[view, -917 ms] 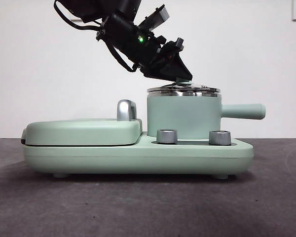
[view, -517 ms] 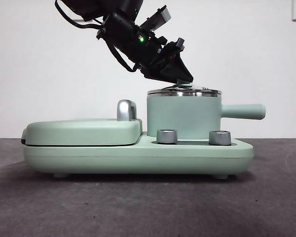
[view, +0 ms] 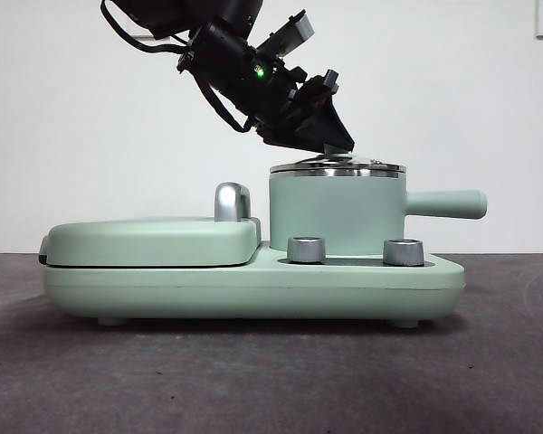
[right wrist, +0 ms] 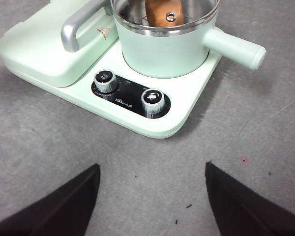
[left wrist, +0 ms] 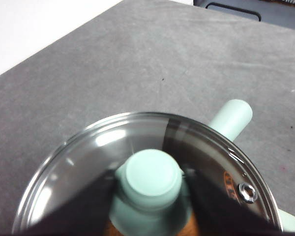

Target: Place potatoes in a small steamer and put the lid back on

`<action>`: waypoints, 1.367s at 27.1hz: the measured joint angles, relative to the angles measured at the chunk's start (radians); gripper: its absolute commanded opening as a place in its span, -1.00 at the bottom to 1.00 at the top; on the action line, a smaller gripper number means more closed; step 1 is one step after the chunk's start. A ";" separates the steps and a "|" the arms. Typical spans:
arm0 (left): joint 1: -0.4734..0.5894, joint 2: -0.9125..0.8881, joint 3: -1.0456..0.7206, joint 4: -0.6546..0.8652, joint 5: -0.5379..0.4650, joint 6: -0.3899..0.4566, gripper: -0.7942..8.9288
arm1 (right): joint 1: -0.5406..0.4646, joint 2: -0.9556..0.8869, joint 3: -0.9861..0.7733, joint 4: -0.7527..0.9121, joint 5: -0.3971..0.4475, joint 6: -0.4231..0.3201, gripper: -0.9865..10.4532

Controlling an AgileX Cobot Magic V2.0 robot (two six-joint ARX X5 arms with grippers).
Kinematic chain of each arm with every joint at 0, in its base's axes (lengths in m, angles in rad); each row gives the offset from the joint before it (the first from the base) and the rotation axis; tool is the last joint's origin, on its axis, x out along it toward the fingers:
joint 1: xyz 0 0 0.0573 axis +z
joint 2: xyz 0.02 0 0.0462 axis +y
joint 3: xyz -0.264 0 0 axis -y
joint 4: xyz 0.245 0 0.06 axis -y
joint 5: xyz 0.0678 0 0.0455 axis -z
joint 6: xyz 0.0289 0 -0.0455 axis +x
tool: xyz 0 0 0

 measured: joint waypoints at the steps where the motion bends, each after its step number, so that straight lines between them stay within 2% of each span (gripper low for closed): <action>1: 0.000 0.000 0.000 -0.001 0.000 0.002 -0.06 | 0.000 0.000 0.000 0.000 0.000 0.000 -0.25; 8: 0.007 -0.012 0.000 -0.053 0.042 -0.015 -0.07 | 0.000 0.000 0.000 0.000 0.000 0.000 -0.25; 11: 0.027 -0.055 0.000 -0.122 0.061 -0.073 -0.08 | 0.000 0.000 0.000 0.000 0.000 0.000 -0.25; 16: 0.105 -0.138 0.000 -0.183 0.090 -0.220 -0.08 | 0.000 0.000 0.000 0.001 0.000 0.000 -0.25; 21: 0.197 -0.157 0.002 -0.262 0.108 -0.296 -0.08 | 0.000 0.000 0.000 0.002 0.000 0.000 -0.25; 26: 0.278 -0.211 -0.022 -0.375 0.109 -0.307 -0.08 | 0.000 0.000 0.000 0.002 0.000 0.000 -0.25; 31: 0.352 -0.286 -0.032 -0.462 0.111 -0.270 -0.08 | 0.000 0.000 0.000 0.003 0.000 0.000 -0.25; 37: 0.423 -0.376 -0.139 -0.462 0.130 -0.254 -0.09 | 0.000 0.000 0.000 0.008 0.000 0.000 -0.25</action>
